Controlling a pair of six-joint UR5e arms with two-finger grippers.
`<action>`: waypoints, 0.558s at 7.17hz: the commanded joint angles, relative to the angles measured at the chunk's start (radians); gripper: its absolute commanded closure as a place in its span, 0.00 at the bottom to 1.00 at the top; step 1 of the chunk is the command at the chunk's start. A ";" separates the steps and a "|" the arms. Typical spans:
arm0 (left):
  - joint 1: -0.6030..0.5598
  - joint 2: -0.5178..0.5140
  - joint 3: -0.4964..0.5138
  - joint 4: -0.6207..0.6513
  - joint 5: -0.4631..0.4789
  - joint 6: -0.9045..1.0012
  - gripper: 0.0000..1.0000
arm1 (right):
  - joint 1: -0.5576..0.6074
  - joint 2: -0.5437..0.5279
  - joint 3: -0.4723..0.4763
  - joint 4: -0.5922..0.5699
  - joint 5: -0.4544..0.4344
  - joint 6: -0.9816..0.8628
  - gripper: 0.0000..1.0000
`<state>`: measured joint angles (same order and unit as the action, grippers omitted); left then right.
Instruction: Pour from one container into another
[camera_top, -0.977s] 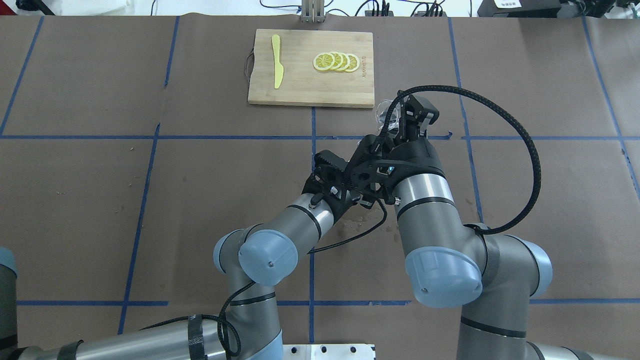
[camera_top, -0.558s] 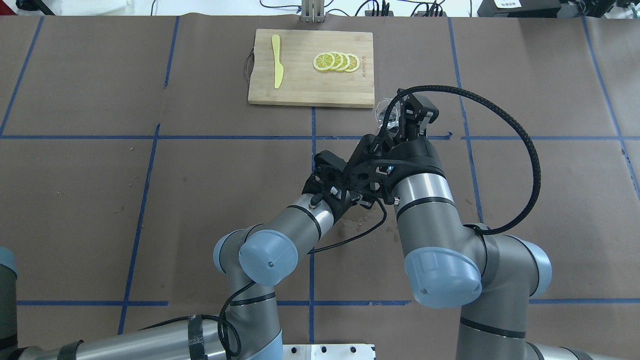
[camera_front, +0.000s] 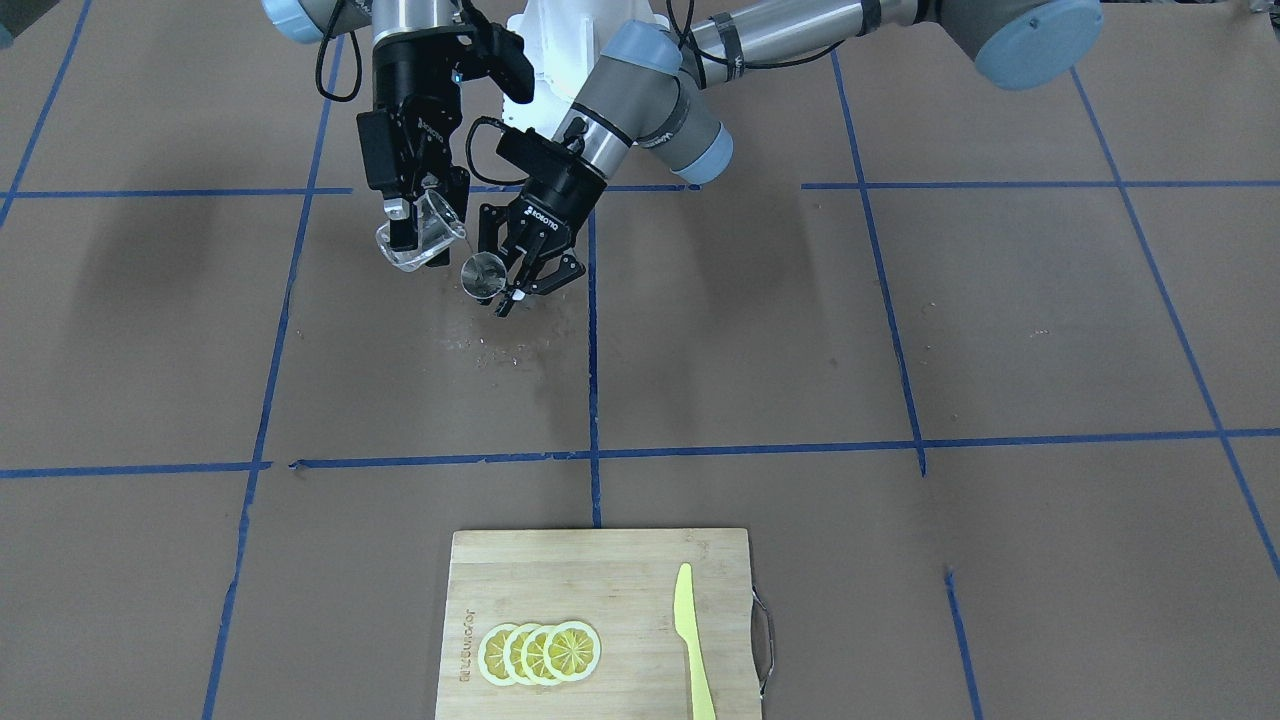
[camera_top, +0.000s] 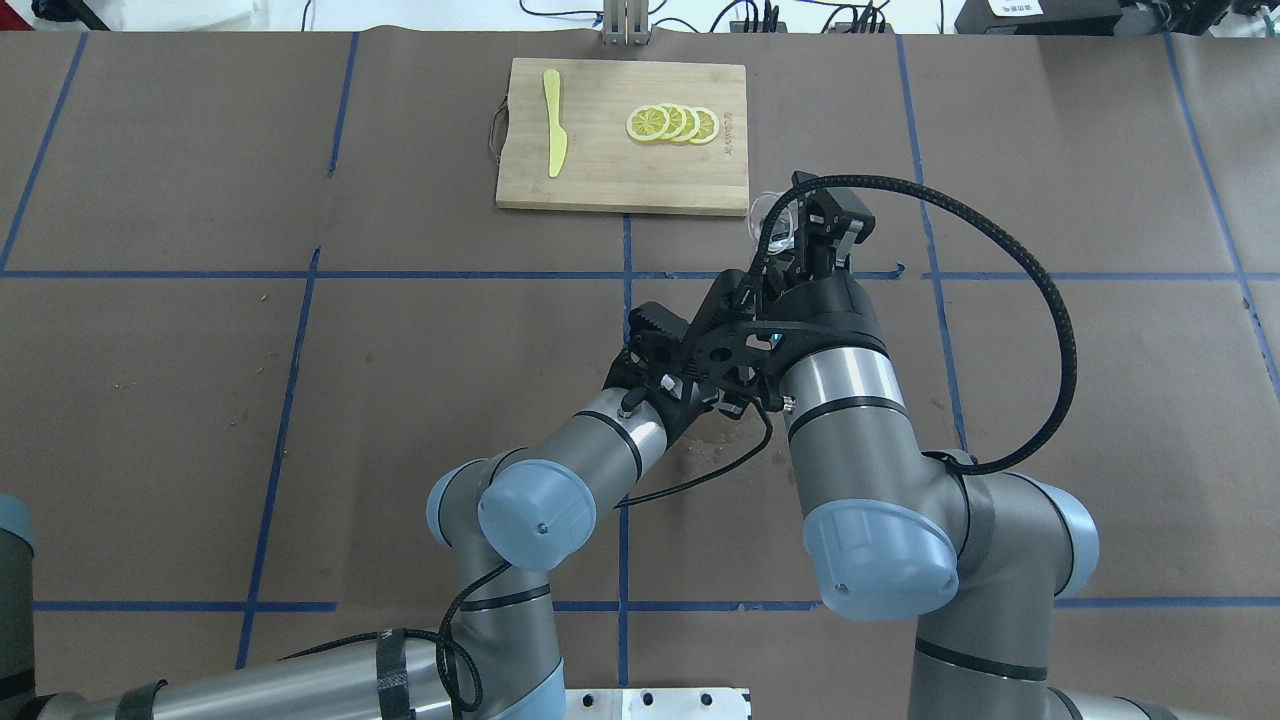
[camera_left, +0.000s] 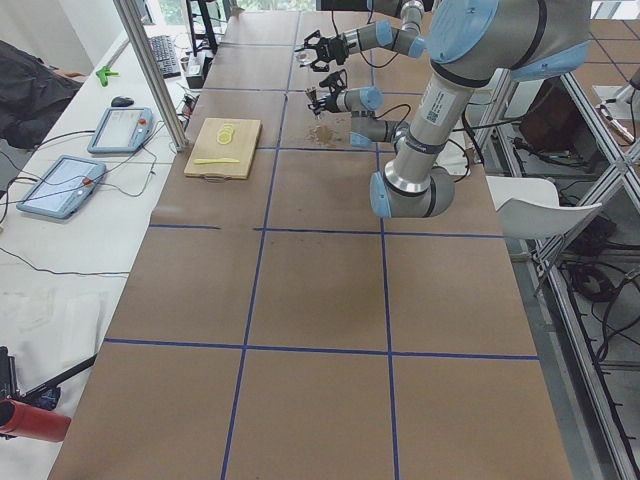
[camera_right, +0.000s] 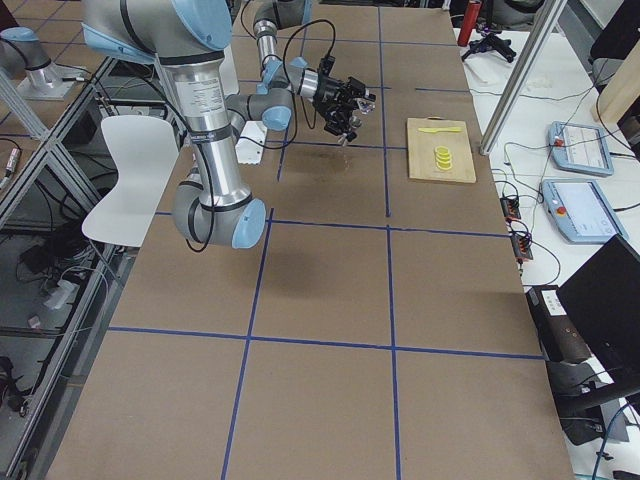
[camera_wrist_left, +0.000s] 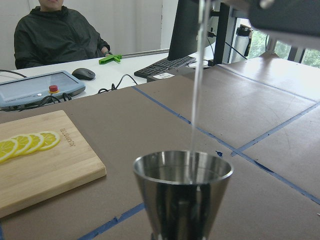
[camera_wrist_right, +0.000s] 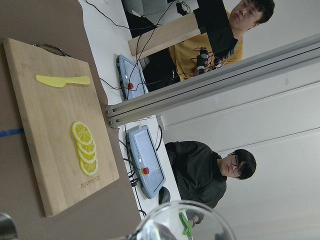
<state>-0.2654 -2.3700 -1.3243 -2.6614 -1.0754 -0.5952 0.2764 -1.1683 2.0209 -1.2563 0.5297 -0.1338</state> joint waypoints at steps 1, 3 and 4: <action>0.000 0.000 0.000 0.000 -0.001 0.000 1.00 | 0.000 0.007 -0.002 0.000 -0.014 -0.035 1.00; 0.000 0.000 0.007 0.000 -0.001 0.000 1.00 | 0.000 0.013 -0.002 0.000 -0.020 -0.041 1.00; 0.000 0.000 0.005 0.000 -0.001 0.000 1.00 | -0.003 0.015 -0.007 -0.002 -0.036 -0.043 1.00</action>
<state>-0.2654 -2.3700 -1.3193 -2.6615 -1.0768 -0.5952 0.2748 -1.1559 2.0175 -1.2567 0.5074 -0.1731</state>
